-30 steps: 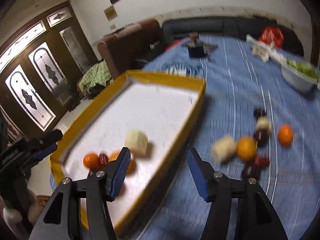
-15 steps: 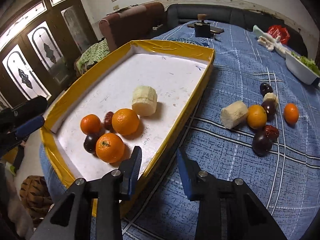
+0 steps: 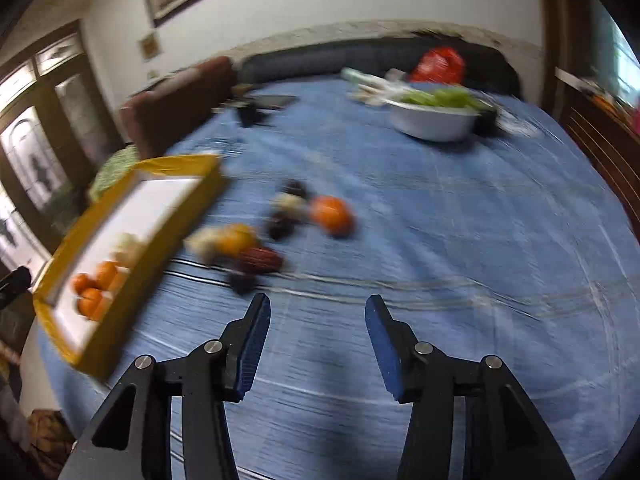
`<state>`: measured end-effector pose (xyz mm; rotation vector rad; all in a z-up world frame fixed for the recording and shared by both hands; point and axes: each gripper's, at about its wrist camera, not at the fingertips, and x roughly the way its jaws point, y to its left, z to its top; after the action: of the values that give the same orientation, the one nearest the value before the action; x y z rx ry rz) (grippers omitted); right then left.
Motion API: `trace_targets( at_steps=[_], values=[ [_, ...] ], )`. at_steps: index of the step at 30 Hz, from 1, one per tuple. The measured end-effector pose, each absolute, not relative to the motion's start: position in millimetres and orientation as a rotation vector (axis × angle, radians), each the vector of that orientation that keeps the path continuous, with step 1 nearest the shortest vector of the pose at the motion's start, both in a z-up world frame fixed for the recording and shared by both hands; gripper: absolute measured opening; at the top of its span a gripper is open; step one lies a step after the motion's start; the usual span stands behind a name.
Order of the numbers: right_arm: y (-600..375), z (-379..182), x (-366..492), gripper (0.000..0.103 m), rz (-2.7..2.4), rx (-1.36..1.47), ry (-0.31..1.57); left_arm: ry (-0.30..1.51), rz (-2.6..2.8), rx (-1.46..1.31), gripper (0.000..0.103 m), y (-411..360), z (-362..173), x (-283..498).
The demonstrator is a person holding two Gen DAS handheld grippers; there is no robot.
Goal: Organize fruits
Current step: 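Withdraw both tools from the tray back toward the fruit on the table, then move the right tool onto a dark plum while the left tool moves onto a white yam piece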
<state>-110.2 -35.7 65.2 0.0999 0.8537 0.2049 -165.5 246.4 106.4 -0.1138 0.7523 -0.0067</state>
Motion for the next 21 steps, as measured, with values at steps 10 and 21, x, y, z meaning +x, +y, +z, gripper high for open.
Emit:
trace_targets(
  at_steps=[10, 21],
  values=[
    [-40.6, 60.8, -81.0, 0.054, 0.31, 0.137, 0.894, 0.787, -0.005, -0.047, 0.09, 206.8, 106.9, -154.0],
    [39.4, 33.7, -52.9, 0.054, 0.439, 0.009, 0.934, 0.779, -0.032, -0.003, 0.09, 200.2, 102.9, -148.3]
  ],
)
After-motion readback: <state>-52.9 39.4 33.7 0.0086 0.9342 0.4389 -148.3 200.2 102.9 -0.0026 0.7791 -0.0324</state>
